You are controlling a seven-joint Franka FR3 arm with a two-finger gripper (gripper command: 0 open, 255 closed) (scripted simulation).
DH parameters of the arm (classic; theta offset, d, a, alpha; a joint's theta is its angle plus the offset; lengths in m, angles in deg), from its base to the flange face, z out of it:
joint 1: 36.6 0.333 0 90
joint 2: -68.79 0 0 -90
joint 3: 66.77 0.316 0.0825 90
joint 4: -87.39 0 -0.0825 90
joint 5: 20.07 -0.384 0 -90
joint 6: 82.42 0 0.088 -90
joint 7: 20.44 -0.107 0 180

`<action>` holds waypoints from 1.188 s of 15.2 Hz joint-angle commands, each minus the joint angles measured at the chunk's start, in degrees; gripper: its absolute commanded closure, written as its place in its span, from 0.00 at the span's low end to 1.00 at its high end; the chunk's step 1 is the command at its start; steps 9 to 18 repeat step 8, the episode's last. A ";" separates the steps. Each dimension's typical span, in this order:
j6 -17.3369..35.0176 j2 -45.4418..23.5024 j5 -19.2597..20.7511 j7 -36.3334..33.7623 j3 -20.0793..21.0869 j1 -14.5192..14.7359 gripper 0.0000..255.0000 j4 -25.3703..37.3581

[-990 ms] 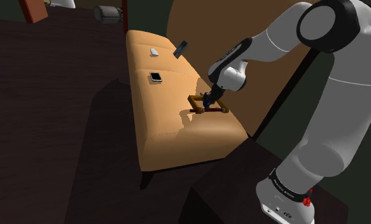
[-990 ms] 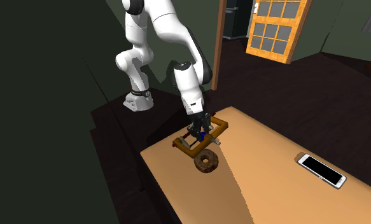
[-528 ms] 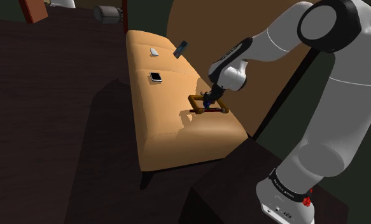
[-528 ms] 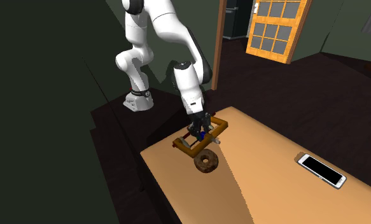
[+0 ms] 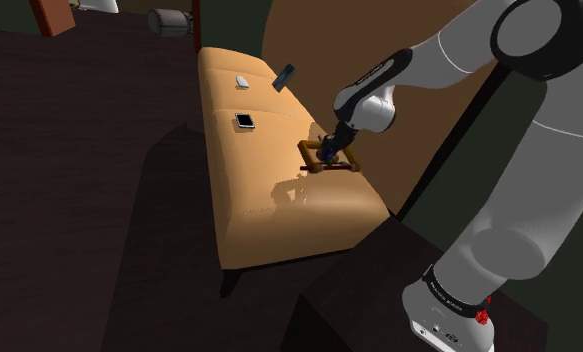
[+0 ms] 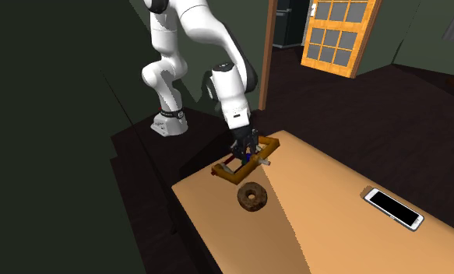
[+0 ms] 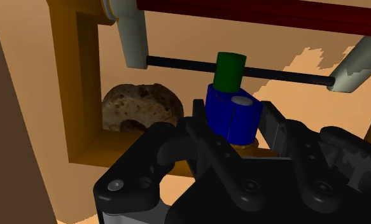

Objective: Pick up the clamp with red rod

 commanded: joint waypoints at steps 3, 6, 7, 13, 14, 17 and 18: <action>-2.47 2.76 4.07 -3.33 -1.37 0.75 1.00 0.12; -4.39 4.71 6.82 -5.58 -2.05 1.06 1.00 0.40; -4.49 4.81 6.95 -5.69 -2.06 1.06 1.00 0.41; -4.49 4.81 6.96 -5.70 -2.05 1.05 1.00 0.41; -4.49 4.81 6.96 -5.70 -2.05 1.05 1.00 0.41; -4.49 4.81 6.96 -5.70 -2.05 1.05 1.00 0.41; -4.49 4.81 6.96 -5.70 -2.05 1.05 1.00 0.41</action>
